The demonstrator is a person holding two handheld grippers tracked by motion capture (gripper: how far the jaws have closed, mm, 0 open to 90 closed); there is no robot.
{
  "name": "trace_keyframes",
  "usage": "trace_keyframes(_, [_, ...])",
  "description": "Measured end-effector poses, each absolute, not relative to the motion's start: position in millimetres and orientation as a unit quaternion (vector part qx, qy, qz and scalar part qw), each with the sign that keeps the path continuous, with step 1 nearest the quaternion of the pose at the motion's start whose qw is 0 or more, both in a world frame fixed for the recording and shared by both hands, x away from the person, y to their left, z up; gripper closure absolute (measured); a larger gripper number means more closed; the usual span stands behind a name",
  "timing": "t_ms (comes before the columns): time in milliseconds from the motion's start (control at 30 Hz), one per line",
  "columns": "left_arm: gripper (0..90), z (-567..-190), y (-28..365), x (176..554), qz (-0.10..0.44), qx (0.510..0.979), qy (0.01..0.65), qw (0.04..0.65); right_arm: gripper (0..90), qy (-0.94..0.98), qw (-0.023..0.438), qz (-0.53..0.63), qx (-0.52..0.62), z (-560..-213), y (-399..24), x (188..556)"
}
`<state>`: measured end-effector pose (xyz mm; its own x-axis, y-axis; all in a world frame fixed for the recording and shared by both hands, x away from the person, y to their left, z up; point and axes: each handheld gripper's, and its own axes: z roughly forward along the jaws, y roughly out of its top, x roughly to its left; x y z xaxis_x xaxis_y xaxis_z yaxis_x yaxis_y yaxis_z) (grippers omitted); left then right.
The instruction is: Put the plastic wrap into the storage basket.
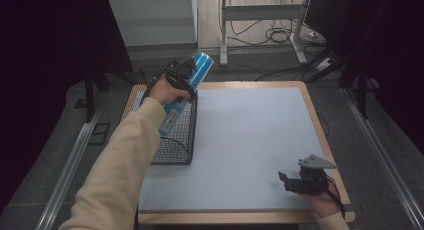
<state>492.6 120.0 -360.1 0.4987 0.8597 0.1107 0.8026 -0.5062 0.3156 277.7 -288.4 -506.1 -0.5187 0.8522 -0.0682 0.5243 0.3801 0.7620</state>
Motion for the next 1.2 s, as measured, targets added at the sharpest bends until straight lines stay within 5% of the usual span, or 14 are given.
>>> trace_keyframes(1200, [31.5,-424.0,132.7,520.0,0.134,0.852,0.500,0.085,13.7,0.800,0.233,0.346,0.432,-508.3,-287.3,278.2])
